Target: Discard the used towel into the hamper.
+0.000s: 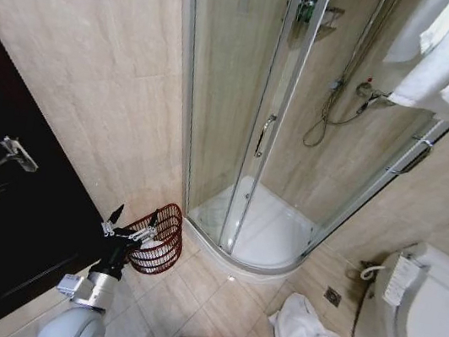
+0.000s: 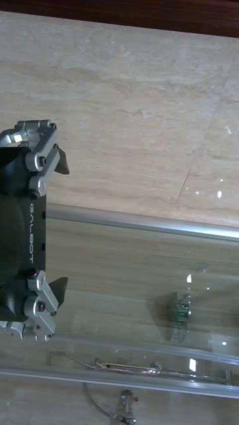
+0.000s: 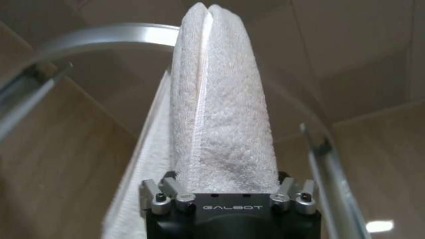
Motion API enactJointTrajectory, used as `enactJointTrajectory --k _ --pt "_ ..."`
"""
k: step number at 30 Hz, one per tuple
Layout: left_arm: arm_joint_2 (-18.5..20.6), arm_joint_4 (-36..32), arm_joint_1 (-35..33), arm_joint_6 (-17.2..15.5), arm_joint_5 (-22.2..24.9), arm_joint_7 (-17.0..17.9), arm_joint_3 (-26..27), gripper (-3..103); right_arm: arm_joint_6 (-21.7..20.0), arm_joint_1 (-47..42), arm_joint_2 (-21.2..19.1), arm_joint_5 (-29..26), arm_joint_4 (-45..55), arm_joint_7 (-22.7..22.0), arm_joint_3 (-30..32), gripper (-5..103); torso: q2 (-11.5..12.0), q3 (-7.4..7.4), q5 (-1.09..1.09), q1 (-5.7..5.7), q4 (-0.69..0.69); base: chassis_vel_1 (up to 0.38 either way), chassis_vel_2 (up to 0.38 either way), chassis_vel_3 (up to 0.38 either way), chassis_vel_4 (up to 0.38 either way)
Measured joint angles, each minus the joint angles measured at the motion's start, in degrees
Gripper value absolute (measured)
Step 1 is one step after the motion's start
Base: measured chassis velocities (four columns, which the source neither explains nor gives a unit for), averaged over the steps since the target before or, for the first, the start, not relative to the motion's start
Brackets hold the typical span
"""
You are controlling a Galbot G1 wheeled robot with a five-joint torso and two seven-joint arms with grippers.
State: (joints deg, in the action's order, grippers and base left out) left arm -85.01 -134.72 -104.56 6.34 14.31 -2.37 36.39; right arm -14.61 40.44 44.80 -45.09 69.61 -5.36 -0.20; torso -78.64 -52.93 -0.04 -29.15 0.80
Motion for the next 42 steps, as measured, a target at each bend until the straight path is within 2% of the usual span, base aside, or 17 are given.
enactJointTrajectory --k 1,2,5,6,8,9,11,13,16,20,30,34,37,38,40,41,42 --pt "0.0 0.0 0.0 0.0 0.0 0.0 0.0 100 -0.41 0.03 -0.04 -1.51 0.16 0.05 -0.1 75 0.0 0.0 0.03 0.0 0.0 0.0 0.0 0.0 0.0" --pt "0.0 0.0 0.0 0.0 0.0 0.0 0.0 100 -0.41 0.03 -0.04 -1.51 0.16 0.05 -0.1 75 0.0 0.0 0.03 0.0 0.0 0.0 0.0 0.0 0.0" --pt "0.0 0.0 0.0 0.0 0.0 0.0 0.0 100 -1.4 -0.28 -0.21 -4.95 1.41 0.04 -0.04 58 0.0 0.0 0.02 0.0 0.0 0.0 0.0 0.0 0.0" --pt "0.0 0.0 0.0 0.0 0.0 0.0 0.0 100 -1.4 -0.28 -0.21 -4.95 1.41 0.04 -0.04 58 0.0 0.0 0.02 0.0 0.0 0.0 0.0 0.0 0.0" --pt "0.0 0.0 0.0 0.0 0.0 0.0 0.0 100 -1.61 -0.72 -0.42 -5.67 2.03 0.06 0.11 47 0.0 0.0 0.05 0.0 0.0 0.0 0.0 0.0 0.0" --pt "0.0 0.0 0.0 0.0 0.0 0.0 0.0 100 -1.61 -0.72 -0.42 -5.67 2.03 0.06 0.11 47 0.0 0.0 0.05 0.0 0.0 0.0 0.0 0.0 0.0" --pt "0.0 0.0 0.0 0.0 0.0 0.0 0.0 100 -1.61 -1.21 -0.64 -6.06 2.76 -0.08 0.2 37 0.0 0.0 0.02 0.0 0.0 0.0 0.0 0.0 0.0" --pt "0.0 0.0 0.0 0.0 0.0 0.0 0.0 100 -1.6 -1.43 -0.76 -6.11 3.01 -0.12 0.25 37 0.0 0.0 0.02 0.0 0.0 0.0 0.0 0.0 0.0" --pt "0.0 0.0 0.0 0.0 0.0 0.0 0.0 100 -1.56 -2.24 -1.13 -6.07 3.9 -0.07 0.52 21 0.0 0.0 0.04 0.0 0.0 0.0 0.0 0.0 0.0" --pt "0.0 0.0 0.0 0.0 0.0 0.0 0.0 100 -1.51 -2.81 -1.45 -6.18 4.84 -0.11 0.7 13 0.0 0.0 0.03 0.0 0.0 0.0 0.0 0.0 0.0" --pt "0.0 0.0 0.0 0.0 0.0 0.0 0.0 100 -1.35 -8.07 -5.42 -10.19 12.35 -0.53 3.56 13 0.0 0.0 0.03 0.0 0.0 0.0 0.0 0.0 0.0" --pt "0.0 0.0 0.0 0.0 0.0 0.01 0.0 100 -0.61 -14.37 -8.88 -11.89 18.54 -0.86 7.4 13 0.0 0.0 0.03 0.0 0.01 0.0 0.0 0.0 0.0" --pt "0.02 0.0 0.0 0.0 0.0 -0.01 0.0 100 -0.6 -21.98 -12.96 -14.02 24.36 -0.88 13.04 13 -0.01 0.0 0.02 0.0 0.01 0.0 0.0 0.0 0.0" --pt "0.02 0.0 0.0 0.0 0.0 -0.01 0.0 100 -0.6 -21.98 -12.96 -14.02 24.36 -0.88 13.04 13 -0.01 0.0 0.02 0.0 0.01 0.0 0.0 0.0 0.0" --pt "0.0 0.0 0.0 0.0 0.0 0.0 0.0 100 -0.49 -29.09 -16.67 -15.73 28.46 -0.76 18.96 13 -0.01 0.01 0.01 0.0 0.01 0.0 0.0 0.0 0.0" --pt "0.0 0.0 0.0 0.0 0.0 0.0 0.0 100 -0.49 -29.09 -16.67 -15.73 28.46 -0.76 18.96 13 -0.01 0.01 0.01 0.0 0.01 0.0 0.0 0.0 0.0" --pt "0.0 0.0 0.0 0.0 0.0 0.0 0.0 100 -0.05 -33.23 -18.7 -16.54 30.48 -0.7 21.61 13 -0.01 0.01 0.07 0.0 -0.01 0.0 0.0 0.0 0.0"
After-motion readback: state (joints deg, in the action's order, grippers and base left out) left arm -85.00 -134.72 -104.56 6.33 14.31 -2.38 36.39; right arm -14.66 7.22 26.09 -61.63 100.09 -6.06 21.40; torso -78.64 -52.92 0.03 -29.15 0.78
